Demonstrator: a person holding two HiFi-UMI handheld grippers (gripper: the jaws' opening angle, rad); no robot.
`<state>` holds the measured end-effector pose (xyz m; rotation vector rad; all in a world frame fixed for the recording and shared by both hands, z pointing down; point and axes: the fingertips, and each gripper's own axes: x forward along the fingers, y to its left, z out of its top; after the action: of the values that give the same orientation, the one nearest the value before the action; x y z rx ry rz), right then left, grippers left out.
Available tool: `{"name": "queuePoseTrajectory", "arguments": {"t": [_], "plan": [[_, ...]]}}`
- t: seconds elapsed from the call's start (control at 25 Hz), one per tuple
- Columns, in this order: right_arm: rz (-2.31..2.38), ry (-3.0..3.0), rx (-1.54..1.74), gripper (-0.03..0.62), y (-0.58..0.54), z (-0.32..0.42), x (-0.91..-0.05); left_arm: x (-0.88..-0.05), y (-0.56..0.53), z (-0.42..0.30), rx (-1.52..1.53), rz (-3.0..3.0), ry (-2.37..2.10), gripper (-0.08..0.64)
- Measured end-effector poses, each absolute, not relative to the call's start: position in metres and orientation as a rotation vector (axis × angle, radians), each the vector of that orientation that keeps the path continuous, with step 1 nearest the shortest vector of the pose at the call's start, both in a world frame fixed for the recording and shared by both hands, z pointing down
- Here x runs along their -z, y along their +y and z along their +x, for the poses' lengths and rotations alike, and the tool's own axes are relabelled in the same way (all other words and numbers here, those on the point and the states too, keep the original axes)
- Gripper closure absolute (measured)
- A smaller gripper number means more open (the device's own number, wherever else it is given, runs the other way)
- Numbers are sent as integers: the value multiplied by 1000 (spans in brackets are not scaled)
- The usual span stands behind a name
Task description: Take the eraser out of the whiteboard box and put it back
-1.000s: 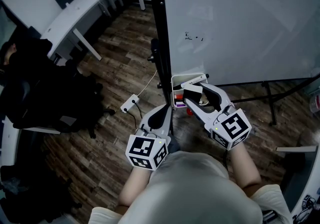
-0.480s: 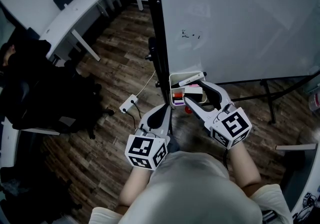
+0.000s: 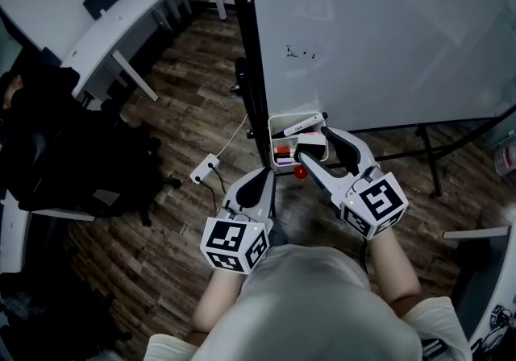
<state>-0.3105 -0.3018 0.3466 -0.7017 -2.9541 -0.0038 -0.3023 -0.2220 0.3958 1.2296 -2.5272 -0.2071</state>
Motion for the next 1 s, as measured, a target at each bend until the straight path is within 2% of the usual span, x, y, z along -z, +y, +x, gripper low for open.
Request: {"name": "queuePoseTrajectory", "arguments": {"t": [0.64, 1.0], "plan": [[-652, -2963, 23, 348, -301, -276, -344, -393, -221, -281, 224, 1257, -2530, 555], [-628, -2973, 13, 399, -297, -247, -344, -391, -222, -263, 214, 1286, -2527, 556]]}}
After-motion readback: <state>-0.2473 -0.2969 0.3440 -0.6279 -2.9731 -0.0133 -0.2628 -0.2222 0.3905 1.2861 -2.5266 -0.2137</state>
